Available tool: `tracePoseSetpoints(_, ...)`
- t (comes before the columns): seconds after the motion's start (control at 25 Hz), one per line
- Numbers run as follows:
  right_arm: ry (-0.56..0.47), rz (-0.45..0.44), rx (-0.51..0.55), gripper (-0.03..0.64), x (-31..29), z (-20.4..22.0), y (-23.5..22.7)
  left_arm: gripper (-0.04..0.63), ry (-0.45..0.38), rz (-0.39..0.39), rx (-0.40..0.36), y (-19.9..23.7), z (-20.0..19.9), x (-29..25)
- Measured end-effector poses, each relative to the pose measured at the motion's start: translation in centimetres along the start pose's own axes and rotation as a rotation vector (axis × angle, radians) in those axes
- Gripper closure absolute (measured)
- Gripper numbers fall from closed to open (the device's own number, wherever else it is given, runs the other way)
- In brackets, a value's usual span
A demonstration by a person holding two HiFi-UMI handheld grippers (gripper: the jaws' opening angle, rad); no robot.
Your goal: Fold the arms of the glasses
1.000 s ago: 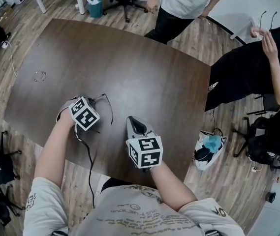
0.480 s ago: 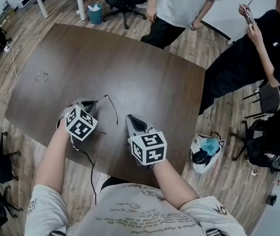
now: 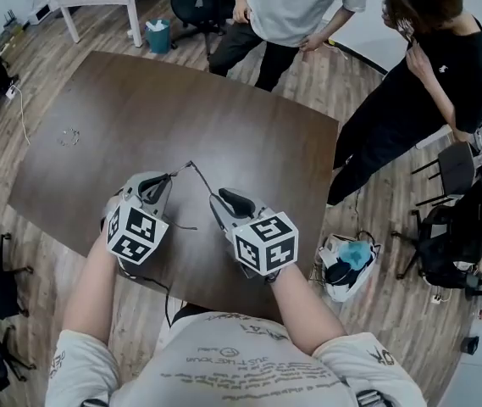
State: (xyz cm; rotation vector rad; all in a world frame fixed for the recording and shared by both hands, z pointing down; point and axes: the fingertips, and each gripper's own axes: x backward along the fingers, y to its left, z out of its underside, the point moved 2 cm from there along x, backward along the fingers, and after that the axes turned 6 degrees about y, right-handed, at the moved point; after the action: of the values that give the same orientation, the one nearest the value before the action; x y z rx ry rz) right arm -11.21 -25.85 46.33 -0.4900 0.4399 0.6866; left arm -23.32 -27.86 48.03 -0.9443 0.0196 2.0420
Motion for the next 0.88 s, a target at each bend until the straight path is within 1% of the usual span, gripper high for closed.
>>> tracePoseSetpoints(0.2, 0.006, 0.02, 0.032, 0.54, 1.1, 0.0, 0.0, 0.563, -0.034, -0.013, -0.017, -1.4, -1.9, 1.1)
tracePoseSetpoints(0.36, 0.013, 0.037, 0.04, 0.583, 1.7, 0.4, -0.1, 0.563, -0.047, -0.022, -0.019, -2.2, -2.7, 1.6)
tracePoseSetpoints(0.48, 0.018, 0.025, 0.042, 0.589, 2.0, 0.9, 0.4, 0.563, -0.056, -0.024, -0.012, -2.9, -3.0, 1.9)
tracePoseSetpoints(0.6, 0.021, -0.008, 0.0, 0.591, 1.8, 1.2, 1.4, 0.563, -0.07, -0.02, 0.004, -3.3, -3.0, 2.6)
tracePoseSetpoints(0.8, 0.002, -0.062, -0.083, 0.591, 1.7, 1.0, 2.2, 0.563, -0.087, -0.01, 0.056, -3.6, -3.2, 3.1)
tracePoseSetpoints(0.88, -0.001, -0.081, -0.106, 0.591, 1.7, 1.1, 2.5, 0.563, -0.088, -0.007, 0.063, -3.9, -3.2, 3.2)
